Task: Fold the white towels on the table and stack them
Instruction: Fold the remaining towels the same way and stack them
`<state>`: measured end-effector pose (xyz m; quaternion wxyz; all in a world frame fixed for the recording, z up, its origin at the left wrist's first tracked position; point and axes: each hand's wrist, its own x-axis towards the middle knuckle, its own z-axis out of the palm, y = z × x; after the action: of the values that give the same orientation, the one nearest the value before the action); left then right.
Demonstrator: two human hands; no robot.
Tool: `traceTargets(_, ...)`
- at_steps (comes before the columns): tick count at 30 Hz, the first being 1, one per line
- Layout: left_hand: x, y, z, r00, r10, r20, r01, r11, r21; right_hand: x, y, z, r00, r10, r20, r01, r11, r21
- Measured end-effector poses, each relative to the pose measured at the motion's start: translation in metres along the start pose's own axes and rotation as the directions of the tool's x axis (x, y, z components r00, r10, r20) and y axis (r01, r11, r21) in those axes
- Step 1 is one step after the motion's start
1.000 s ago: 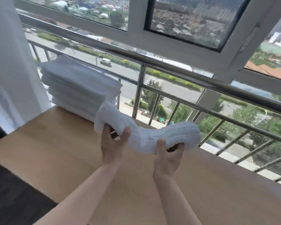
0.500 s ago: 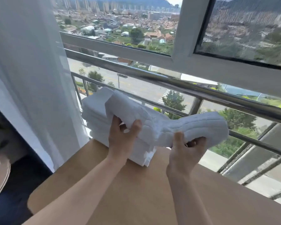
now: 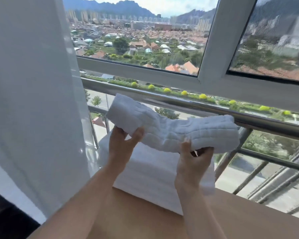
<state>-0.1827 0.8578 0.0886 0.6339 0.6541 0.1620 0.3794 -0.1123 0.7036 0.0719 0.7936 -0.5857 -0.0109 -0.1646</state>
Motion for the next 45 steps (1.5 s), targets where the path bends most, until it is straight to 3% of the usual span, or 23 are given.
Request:
traceTargets(2,0.014,-0.018,-0.024,0.997,-0.061,0.051,0.062,0.998,-0.031,-0.016,0.019,0.013,0.998,0.011,-0.058,-0.014,0.999,-0.047)
traceTargets(6,0.022,-0.055,-0.054,0.931,-0.327,0.165,0.341,0.938,-0.065,-0.047,0.052,0.024,0.956,0.098,-0.275,-0.161,0.962,-0.22)
traceTargets(9,0.029,-0.06,-0.065,0.895,-0.399,0.197,0.431,0.888,-0.161,-0.053,0.057,0.026,0.934,0.086,-0.347,-0.193,0.938,-0.287)
traceTargets(12,0.043,-0.056,-0.071,0.851,-0.478,0.219,0.524,0.8,-0.292,-0.054,0.053,0.027,0.907,0.141,-0.397,-0.241,0.947,-0.214)
traceTargets(16,0.06,-0.059,-0.07,0.81,-0.581,0.083,0.561,0.725,-0.398,-0.04,0.038,0.024,0.813,0.354,-0.463,-0.341,0.933,0.116)
traceTargets(19,0.063,-0.061,-0.066,0.823,-0.563,0.078,0.543,0.737,-0.403,-0.022,0.025,0.018,0.775,0.394,-0.494,-0.373,0.916,0.147)
traceTargets(23,0.062,-0.056,-0.067,0.897,-0.41,0.163,0.438,0.778,-0.451,-0.007,0.019,0.009,0.835,0.303,-0.459,-0.325,0.945,0.033)
traceTargets(29,0.053,-0.064,-0.065,0.876,-0.469,0.112,0.482,0.845,-0.233,-0.006,0.029,-0.02,0.783,0.334,-0.524,-0.368,0.929,0.041)
traceTargets(32,0.057,-0.057,-0.063,0.906,-0.406,0.12,0.422,0.883,-0.203,0.006,0.024,-0.027,0.827,0.296,-0.478,-0.329,0.944,0.015)
traceTargets(37,0.059,-0.052,-0.069,0.928,-0.361,0.095,0.372,0.915,-0.157,0.002,0.019,-0.038,0.902,0.105,-0.419,-0.216,0.95,-0.227)
traceTargets(42,0.047,-0.063,-0.072,0.917,-0.399,0.015,0.399,0.916,-0.042,-0.007,0.028,-0.053,0.868,0.277,-0.412,-0.378,0.907,-0.187)
traceTargets(45,0.047,-0.056,-0.07,0.942,-0.334,0.019,0.335,0.942,-0.02,0.003,0.02,-0.055,0.893,0.236,-0.383,-0.329,0.924,-0.197)
